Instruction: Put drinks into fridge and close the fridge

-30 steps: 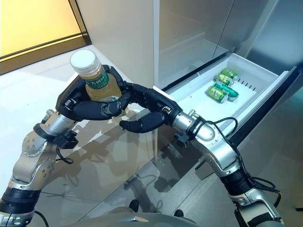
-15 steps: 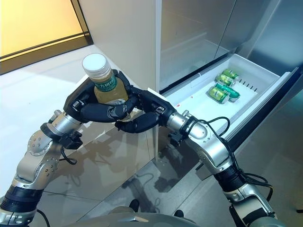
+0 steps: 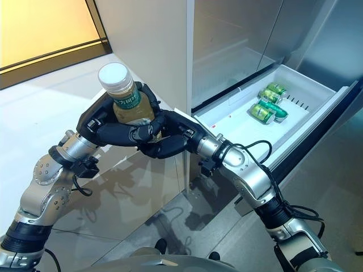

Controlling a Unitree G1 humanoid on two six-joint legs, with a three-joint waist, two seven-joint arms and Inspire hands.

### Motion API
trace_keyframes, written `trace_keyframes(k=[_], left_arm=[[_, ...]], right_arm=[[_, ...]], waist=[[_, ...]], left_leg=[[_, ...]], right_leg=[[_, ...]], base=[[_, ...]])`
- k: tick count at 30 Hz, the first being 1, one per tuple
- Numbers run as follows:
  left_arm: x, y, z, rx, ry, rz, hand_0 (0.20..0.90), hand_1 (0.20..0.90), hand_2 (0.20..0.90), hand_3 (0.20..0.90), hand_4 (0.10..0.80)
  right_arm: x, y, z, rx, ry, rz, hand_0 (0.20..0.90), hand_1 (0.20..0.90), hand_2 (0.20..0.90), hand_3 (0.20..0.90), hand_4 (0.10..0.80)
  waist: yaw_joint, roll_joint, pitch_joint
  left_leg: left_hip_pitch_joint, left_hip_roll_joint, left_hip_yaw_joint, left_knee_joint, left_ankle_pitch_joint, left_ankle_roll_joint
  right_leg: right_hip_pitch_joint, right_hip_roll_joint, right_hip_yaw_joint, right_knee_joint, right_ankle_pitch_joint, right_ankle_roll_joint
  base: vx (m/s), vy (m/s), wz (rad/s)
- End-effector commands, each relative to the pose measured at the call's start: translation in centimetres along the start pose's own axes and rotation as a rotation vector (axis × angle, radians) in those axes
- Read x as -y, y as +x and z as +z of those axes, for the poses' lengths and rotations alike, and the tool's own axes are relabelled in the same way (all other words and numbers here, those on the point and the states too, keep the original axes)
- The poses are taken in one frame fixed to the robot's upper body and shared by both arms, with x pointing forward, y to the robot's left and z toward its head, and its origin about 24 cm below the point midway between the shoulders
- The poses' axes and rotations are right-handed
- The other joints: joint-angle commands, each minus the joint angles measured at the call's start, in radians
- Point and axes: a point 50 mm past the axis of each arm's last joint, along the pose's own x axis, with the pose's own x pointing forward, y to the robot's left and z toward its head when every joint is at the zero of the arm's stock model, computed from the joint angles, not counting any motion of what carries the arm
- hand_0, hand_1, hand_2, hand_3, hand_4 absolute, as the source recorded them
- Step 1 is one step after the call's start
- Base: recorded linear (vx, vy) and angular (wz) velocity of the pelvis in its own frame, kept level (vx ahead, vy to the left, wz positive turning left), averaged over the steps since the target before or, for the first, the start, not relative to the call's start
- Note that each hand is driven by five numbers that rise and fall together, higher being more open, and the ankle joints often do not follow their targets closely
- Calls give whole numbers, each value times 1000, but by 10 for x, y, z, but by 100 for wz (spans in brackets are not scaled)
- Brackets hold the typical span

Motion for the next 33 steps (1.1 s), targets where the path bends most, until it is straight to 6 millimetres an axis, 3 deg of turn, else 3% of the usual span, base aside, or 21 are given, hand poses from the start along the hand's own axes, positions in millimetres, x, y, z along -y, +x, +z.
trace_keyframes(k=[1,3,5,6,21,33], left_arm=[[11,27,61,354,60,-125,300,300,300,200,100],[11,27,61,352,60,-124,300,300,300,200,100],[10,27,61,349,65,-124,467,467,467,395,295],[10,27,61,347,68,-126,900,900,900,900,800],[1,18,66,355,123,-87,900,900,900,900,800],[-11,8,70,371,164,0,900,900,900,900,800]], right_arm=[[-15,18,58,289,-42,104,300,300,300,200,100],[-15,19,59,291,-42,104,300,300,300,200,100],[-15,19,59,294,-46,102,300,300,300,200,100],[-14,19,60,295,-45,101,300,300,300,200,100],[-5,11,69,339,-82,61,300,300,300,200,100],[2,-1,89,431,-142,22,300,300,300,200,100]], waist=[[-6,0,-112],[-5,1,-113],[-6,1,-113],[-6,1,-113],[-4,3,-118],[-9,2,-122]], left_leg=[[-1,-111,35,1,-34,92],[-1,-111,34,1,-34,92],[-1,-112,34,1,-34,93],[-1,-112,35,1,-34,93],[-5,-111,37,1,-32,91],[-9,-110,37,1,-32,90]], right_leg=[[11,26,25,23,-5,-11],[11,26,25,23,-5,-11],[10,27,25,23,-5,-11],[11,27,26,23,-5,-11],[8,28,27,20,-1,-11],[5,28,31,17,1,-11]], base=[[0,0,0],[0,0,0],[0,0,0],[0,0,0],[0,0,0],[0,0,0]])
